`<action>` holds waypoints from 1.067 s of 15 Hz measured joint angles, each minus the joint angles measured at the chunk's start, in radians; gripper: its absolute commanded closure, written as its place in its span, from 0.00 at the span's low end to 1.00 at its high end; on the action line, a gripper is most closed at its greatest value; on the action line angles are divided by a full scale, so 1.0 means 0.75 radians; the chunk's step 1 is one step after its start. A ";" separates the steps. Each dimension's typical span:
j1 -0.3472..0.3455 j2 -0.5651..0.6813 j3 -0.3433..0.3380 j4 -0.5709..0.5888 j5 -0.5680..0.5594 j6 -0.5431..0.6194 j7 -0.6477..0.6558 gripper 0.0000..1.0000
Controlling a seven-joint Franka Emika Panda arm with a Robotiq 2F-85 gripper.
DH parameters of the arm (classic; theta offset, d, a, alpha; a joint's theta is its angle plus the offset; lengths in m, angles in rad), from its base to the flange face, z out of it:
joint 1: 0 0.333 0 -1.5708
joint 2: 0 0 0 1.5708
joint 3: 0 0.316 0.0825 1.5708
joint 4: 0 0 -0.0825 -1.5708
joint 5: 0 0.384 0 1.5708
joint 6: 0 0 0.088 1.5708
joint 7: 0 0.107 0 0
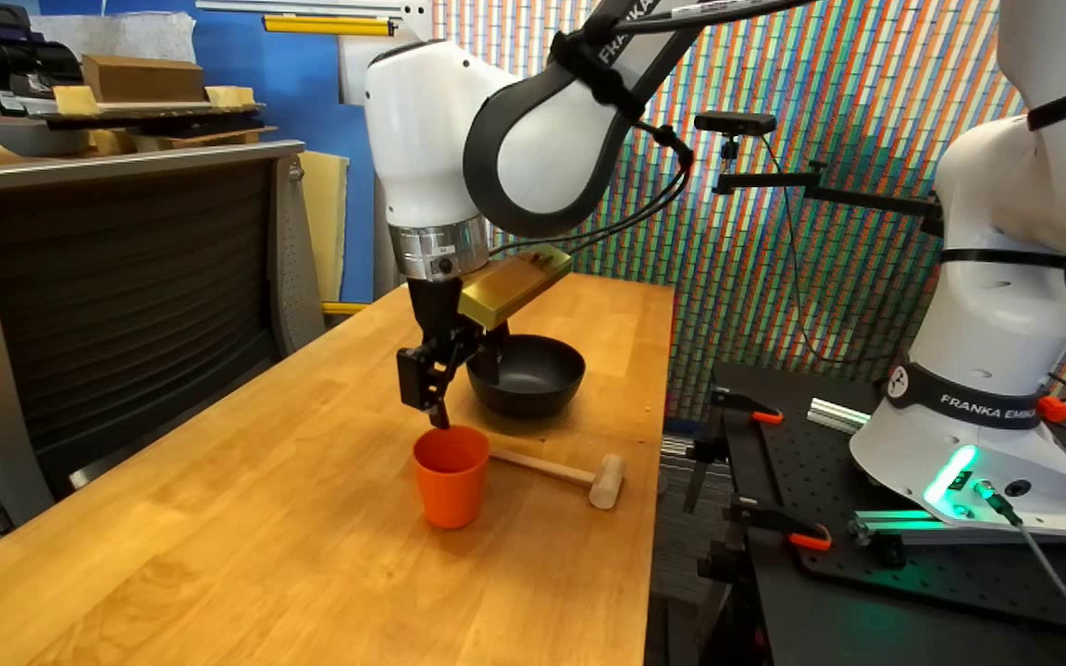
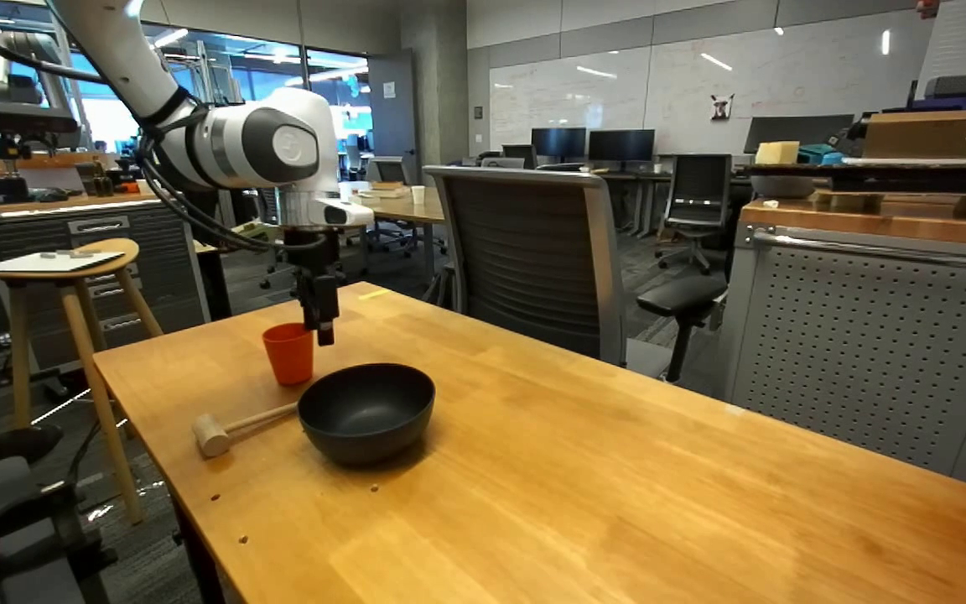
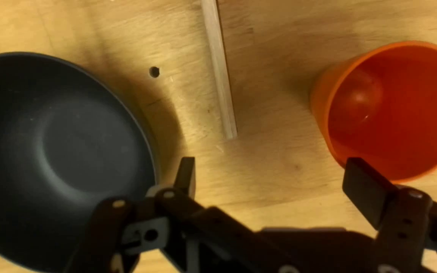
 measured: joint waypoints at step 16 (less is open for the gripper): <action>0.050 -0.011 0.001 0.057 0.255 0.000 0.014 0.00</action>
